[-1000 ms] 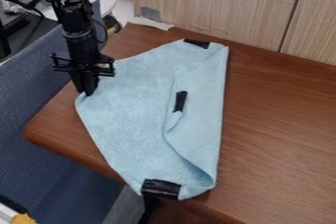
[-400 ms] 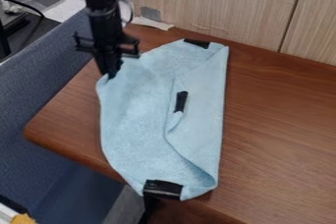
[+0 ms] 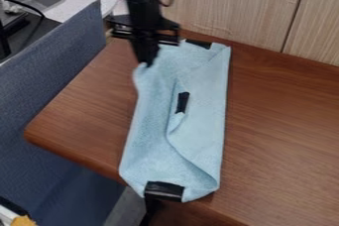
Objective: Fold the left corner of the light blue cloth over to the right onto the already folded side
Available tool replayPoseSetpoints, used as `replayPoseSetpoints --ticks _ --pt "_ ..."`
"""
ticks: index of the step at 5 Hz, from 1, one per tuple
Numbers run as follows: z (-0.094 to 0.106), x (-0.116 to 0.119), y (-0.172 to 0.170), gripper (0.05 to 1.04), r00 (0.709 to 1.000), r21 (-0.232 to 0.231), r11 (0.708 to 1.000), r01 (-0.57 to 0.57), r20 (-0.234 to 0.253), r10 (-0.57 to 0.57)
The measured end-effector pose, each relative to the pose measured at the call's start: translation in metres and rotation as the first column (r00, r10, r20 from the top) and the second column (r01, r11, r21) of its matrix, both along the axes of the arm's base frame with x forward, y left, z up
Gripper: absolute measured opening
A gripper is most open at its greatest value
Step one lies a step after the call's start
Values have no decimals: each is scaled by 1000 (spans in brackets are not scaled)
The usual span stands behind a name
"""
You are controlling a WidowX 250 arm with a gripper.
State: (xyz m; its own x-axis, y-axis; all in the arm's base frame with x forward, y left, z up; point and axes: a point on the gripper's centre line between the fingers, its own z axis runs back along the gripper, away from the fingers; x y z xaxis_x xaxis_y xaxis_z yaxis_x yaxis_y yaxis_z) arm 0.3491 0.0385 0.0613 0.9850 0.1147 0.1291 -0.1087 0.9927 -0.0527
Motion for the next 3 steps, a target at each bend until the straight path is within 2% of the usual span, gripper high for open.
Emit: replayPoseSetpoints --ticks 1,2,3 --pt "-4 6 -24 68 999 5 999 46 10 -46" --pt "-22 14 -56 68 995 -2 995 102 9 -102" --pt "-41 20 -70 68 994 8 994 104 7 -105"
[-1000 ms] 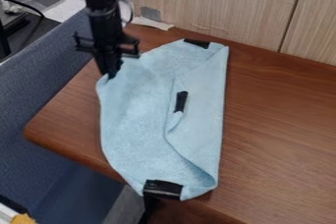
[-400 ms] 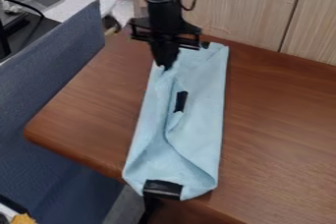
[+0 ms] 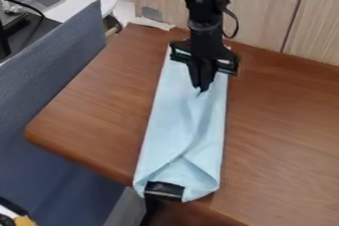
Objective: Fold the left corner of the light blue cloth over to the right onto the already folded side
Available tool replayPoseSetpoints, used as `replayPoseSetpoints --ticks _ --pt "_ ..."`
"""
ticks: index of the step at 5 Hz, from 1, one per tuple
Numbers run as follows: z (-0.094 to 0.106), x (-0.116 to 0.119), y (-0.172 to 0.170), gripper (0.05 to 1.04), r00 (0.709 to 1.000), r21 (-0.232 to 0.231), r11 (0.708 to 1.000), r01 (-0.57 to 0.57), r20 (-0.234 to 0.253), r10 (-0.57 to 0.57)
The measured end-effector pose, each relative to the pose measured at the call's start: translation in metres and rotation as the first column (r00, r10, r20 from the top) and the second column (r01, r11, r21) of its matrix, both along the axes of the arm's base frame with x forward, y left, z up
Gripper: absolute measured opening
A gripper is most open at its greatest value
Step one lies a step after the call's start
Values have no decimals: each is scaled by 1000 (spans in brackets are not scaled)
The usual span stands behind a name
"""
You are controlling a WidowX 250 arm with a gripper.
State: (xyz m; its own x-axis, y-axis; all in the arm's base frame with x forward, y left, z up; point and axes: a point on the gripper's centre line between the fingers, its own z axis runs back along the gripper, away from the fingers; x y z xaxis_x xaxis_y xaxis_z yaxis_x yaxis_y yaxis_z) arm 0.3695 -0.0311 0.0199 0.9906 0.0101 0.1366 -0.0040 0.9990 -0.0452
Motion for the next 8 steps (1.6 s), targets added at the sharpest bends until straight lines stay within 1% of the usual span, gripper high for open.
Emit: replayPoseSetpoints --ticks 1,2,3,5,6,7,8 --pt "-22 5 -3 68 999 -13 999 -36 -6 36" --pt "-29 8 -6 94 998 -42 997 -68 5 68" --pt "-33 9 -8 265 998 -50 997 -60 -1 60" --pt "-33 6 -11 818 999 -48 998 -45 -18 45" --pt "-31 5 -9 994 999 -33 999 -22 -34 21" --pt "-28 2 -9 999 999 -18 1000 9 -53 -10" --pt "0 7 -9 999 999 -9 999 34 -4 -34"
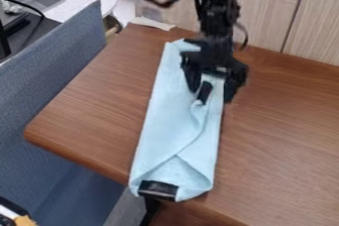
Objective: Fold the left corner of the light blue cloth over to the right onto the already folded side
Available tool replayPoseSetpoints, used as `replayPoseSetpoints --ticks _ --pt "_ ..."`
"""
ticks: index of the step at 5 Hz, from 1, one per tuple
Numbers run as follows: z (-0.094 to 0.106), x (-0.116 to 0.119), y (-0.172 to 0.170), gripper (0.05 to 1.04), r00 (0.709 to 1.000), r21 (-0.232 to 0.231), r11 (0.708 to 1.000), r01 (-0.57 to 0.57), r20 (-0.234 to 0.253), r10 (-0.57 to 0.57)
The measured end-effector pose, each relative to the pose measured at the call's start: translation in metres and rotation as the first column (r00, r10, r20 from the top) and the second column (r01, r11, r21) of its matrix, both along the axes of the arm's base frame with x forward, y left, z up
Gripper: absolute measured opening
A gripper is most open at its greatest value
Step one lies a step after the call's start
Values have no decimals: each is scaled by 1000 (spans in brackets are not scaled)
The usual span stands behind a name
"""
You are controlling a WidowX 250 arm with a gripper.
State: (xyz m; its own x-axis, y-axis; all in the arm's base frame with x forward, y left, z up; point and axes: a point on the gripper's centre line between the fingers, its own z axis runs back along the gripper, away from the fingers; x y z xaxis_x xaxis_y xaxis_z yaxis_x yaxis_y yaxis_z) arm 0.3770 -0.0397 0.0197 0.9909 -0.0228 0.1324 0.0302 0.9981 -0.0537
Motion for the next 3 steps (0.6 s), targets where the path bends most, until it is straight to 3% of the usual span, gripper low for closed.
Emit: replayPoseSetpoints --ticks 2,3 --pt "54 -6 0 999 996 -38 998 43 78 -39" --pt "61 -12 11 999 996 -49 998 42 84 -37"
